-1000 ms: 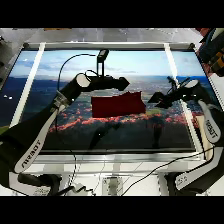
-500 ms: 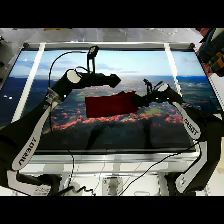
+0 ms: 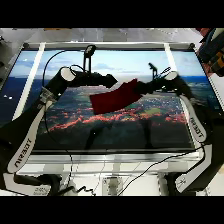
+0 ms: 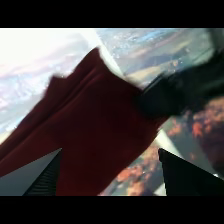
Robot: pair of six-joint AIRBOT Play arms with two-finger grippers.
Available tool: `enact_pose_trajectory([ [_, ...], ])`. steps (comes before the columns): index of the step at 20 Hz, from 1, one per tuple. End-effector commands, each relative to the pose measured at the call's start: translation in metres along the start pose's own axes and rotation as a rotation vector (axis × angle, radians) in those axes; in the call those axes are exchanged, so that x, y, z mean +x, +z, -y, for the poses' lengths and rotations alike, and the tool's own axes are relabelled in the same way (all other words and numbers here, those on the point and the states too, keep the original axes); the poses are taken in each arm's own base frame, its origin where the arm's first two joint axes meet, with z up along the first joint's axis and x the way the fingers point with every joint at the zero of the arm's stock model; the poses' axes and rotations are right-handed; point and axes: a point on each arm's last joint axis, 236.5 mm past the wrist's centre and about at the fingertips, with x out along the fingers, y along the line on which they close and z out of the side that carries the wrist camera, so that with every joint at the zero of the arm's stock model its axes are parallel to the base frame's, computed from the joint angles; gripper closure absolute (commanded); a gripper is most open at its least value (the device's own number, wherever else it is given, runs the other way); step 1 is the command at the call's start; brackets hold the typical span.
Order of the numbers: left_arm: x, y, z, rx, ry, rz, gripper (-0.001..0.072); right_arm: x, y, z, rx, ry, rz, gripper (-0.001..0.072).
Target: Fold the clothes and pants, and hang the long-sleeved shirts on hangers.
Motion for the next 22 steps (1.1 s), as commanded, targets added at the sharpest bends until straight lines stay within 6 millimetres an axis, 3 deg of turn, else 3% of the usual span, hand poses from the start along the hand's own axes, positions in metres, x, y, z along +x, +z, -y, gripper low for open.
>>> enact_pose_trajectory([
  [1, -0.025, 0.018, 0.01, 0.104, 0.016, 0.038, 0.0004, -0.079, 0.017, 0.012, 0.018, -0.005, 0.063, 0.0702],
  [4, -0.056, 0.042, 0.03, 0.143, 0.012, 0.104, 0.0004, -0.162, 0.027, 0.041, 0.092, -0.079, 0.172, 0.0702],
  [7, -0.086, 0.061, 0.05, 0.198, 0.011, 0.166, 0.0004, -0.257, 0.013, 0.082, 0.2, -0.248, 0.279, 0.0701],
  [12, -0.127, 0.083, 0.076, 0.311, 0.017, 0.25, 0.0004, -0.426, -0.057, 0.136, 0.469, -0.611, 0.498, 0.0702],
  [16, -0.142, 0.091, 0.082, 0.323, 0.022, 0.28, 0.0004, -0.539, -0.149, 0.148, 0.797, -0.936, 0.683, 0.0702],
  [18, -0.142, 0.091, 0.082, 0.322, 0.022, 0.28, 0.0005, -0.572, -0.203, 0.144, 0.972, -1.084, 0.702, 0.0702],
  [19, -0.142, 0.09, 0.082, 0.322, 0.021, 0.28, 0.0005, -0.572, -0.227, 0.14, 1.063, -1.102, 0.665, 0.0702],
  [21, -0.142, 0.09, 0.082, 0.322, 0.021, 0.28, 0.0005, -0.553, -0.256, 0.134, 1.174, -1.059, 0.554, 0.0683],
  [22, -0.142, 0.09, 0.082, 0.322, 0.021, 0.28, 0.0005, -0.544, -0.263, 0.13, 1.201, -1.038, 0.51, 0.0523],
])
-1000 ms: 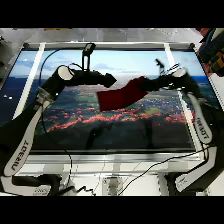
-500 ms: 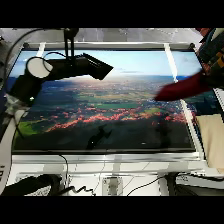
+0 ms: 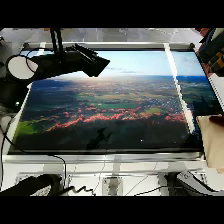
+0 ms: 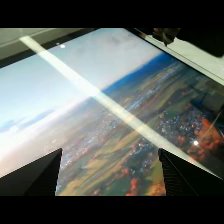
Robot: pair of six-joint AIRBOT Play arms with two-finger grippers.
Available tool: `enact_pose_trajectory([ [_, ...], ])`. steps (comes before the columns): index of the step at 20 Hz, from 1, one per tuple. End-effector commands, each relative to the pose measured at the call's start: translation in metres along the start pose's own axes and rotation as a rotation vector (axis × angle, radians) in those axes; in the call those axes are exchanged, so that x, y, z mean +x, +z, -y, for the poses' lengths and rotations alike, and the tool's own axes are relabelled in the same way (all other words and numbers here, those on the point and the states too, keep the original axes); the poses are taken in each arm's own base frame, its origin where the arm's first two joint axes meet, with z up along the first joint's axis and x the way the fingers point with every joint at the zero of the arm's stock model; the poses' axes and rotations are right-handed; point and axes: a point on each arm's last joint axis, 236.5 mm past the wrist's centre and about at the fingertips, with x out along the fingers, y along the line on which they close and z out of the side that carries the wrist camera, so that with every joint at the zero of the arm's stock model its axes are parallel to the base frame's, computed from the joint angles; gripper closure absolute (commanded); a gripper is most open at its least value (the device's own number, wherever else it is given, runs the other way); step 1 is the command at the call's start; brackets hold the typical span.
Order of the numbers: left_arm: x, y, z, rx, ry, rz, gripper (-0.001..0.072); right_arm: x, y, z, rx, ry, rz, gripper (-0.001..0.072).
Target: Fold the clothes and pants, and hang the long-sleeved shirts on hangers.
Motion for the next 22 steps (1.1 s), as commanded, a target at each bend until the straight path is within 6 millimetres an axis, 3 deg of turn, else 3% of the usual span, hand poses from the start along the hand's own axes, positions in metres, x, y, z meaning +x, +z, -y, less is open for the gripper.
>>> enact_pose_trajectory([
  [1, -0.002, 0.002, 0.0, 0.004, 0.001, 0.004, 0.0005, -0.012, -0.036, 0.046, 0.119, -0.149, -0.129, 0.0244],
  [2, -0.002, 0.002, 0.0, 0.004, 0.001, 0.004, 0.0005, -0.013, -0.038, 0.047, 0.115, -0.15, -0.138, -0.0001],
  [3, -0.002, 0.002, 0.0, 0.004, 0.001, 0.004, 0.0005, -0.013, -0.04, 0.046, 0.11, -0.15, -0.144, 0.0037],
  [6, -0.002, 0.002, 0.0, 0.004, 0.001, 0.004, 0.0005, -0.012, -0.039, 0.04, 0.101, -0.127, -0.143, 0.0043],
  [9, -0.002, 0.002, 0.0, 0.004, 0.001, 0.004, 0.0005, -0.008, -0.039, 0.01, 0.038, -0.061, -0.135, 0.043],
  [11, -0.002, 0.002, 0.0, 0.004, 0.001, 0.004, 0.0005, -0.006, -0.041, -0.022, -0.052, -0.012, -0.124, 0.0699],
  [13, -0.002, 0.002, 0.0, 0.004, 0.001, 0.004, 0.0005, -0.006, -0.048, -0.076, -0.189, 0.086, -0.099, 0.07],
  [16, -0.002, 0.002, 0.0, 0.004, 0.001, 0.004, 0.0005, -0.02, -0.078, -0.181, -0.444, 0.283, -0.022, 0.07],
  [19, -0.002, 0.002, 0.0, 0.004, 0.001, 0.004, 0.0005, -0.063, -0.136, -0.29, -0.714, 0.547, 0.097, 0.07],
  [21, -0.002, 0.002, 0.0, 0.004, 0.001, 0.004, 0.0005, -0.091, -0.18, -0.335, -0.91, 0.672, 0.173, 0.07],
  [22, -0.002, 0.002, 0.0, 0.004, 0.001, 0.004, 0.0005, -0.099, -0.198, -0.348, -0.965, 0.702, 0.193, 0.07],
])
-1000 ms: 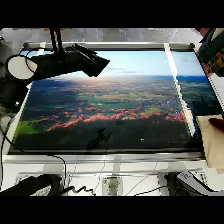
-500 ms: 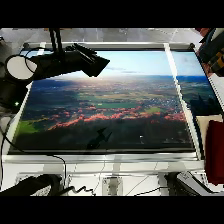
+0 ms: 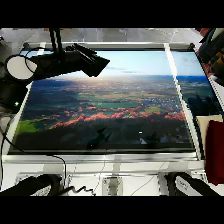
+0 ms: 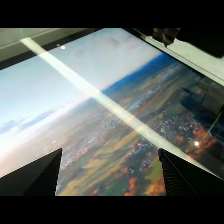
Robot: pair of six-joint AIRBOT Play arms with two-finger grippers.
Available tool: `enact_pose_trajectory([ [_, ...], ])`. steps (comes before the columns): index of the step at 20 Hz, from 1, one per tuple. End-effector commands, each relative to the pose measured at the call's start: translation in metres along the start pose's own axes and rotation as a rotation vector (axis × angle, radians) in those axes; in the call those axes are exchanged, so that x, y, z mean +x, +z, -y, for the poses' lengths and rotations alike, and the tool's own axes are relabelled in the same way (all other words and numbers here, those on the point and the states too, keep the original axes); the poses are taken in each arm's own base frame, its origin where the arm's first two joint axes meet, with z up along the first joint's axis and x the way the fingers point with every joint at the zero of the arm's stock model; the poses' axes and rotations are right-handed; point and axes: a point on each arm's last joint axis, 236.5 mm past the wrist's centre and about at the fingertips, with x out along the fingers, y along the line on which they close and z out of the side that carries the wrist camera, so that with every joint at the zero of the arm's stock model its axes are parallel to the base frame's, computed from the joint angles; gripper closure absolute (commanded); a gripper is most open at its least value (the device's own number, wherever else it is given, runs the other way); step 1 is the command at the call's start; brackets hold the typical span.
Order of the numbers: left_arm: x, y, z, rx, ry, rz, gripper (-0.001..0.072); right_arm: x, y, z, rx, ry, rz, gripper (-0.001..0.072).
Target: Fold the clothes and pants, and hang the long-sleeved shirts on hangers.
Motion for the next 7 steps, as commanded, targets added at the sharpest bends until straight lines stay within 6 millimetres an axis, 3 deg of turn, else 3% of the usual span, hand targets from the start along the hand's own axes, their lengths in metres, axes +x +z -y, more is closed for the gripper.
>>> enact_pose_trajectory([
  [1, 0.0, 0.0, 0.0, 0.0, 0.001, 0.001, 0.0005, 0.003, 0.006, -0.113, -0.283, 0.17, 0.124, 0.07],
  [3, 0.0, 0.0, -0.001, 0.0, 0.001, 0.001, 0.0005, 0.012, -0.007, -0.136, -0.324, 0.204, 0.091, 0.0699],
  [7, 0.0, 0.0, -0.001, 0.0, 0.001, 0.001, 0.0005, 0.03, -0.025, -0.143, -0.331, 0.215, 0.011, 0.0699],
])
